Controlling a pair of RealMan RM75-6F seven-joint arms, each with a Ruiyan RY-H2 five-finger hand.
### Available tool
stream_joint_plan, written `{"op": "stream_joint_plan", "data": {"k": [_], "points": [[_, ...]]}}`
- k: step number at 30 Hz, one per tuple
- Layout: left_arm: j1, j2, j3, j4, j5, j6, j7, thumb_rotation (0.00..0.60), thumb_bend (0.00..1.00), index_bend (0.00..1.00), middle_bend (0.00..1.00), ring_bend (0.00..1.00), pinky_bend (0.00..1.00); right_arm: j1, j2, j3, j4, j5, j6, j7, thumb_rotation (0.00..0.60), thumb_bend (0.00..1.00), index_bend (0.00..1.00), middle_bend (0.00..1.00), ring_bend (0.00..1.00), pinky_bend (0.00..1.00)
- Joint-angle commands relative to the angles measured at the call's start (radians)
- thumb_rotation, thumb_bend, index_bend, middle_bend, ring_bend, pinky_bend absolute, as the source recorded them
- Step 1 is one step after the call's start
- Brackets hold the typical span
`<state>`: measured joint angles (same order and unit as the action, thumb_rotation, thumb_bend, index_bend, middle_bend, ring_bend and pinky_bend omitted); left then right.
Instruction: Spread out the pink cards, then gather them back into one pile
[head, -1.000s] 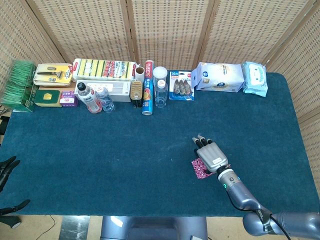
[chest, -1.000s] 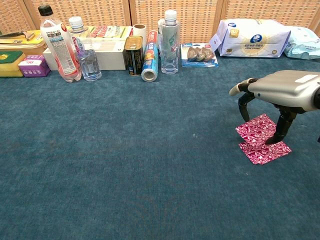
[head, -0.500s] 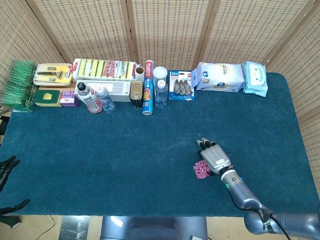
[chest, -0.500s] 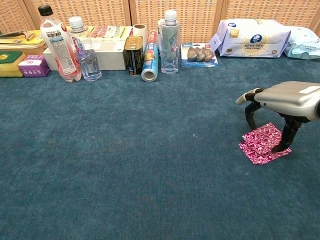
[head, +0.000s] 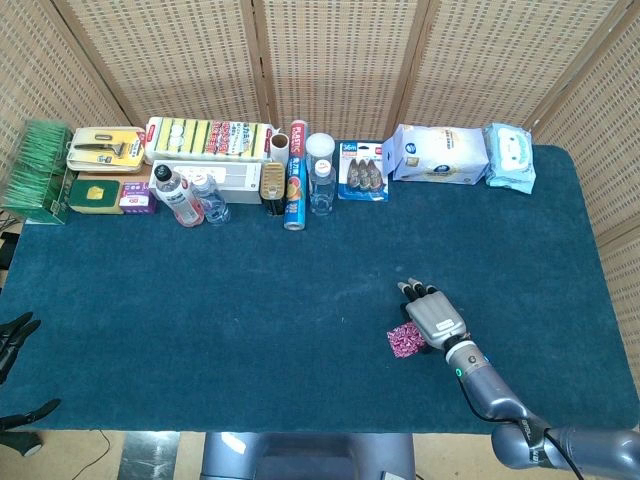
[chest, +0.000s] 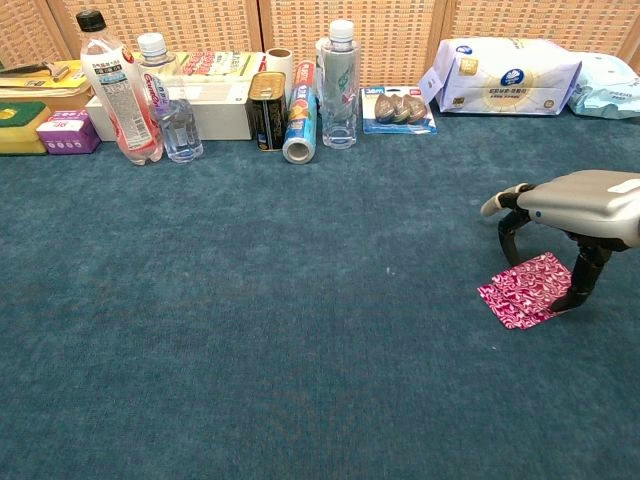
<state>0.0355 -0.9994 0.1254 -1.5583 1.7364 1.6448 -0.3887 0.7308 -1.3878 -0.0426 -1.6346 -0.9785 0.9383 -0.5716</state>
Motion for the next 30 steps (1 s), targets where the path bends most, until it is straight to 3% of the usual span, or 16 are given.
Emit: {"op": "stream_joint_plan", "data": {"k": [1, 30], "points": [[0.000, 0.000, 0.000, 0.000, 0.000, -0.001, 0.000, 0.600, 0.07, 0.00, 0.00, 0.00, 0.00, -0.003, -0.002, 0.001, 0.000, 0.000, -0.004, 0.002, 0.600, 0.17, 0.46, 0.09, 0.06, 0.22], [-0.001, 0.003, 0.002, 0.005, 0.004, 0.003, -0.013, 0.600, 0.07, 0.00, 0.00, 0.00, 0.00, 0.003, 0.001, 0.016, -0.045, 0.040, -0.024, -0.034, 0.600, 0.13, 0.40, 0.08, 0.05, 0.22]]}}
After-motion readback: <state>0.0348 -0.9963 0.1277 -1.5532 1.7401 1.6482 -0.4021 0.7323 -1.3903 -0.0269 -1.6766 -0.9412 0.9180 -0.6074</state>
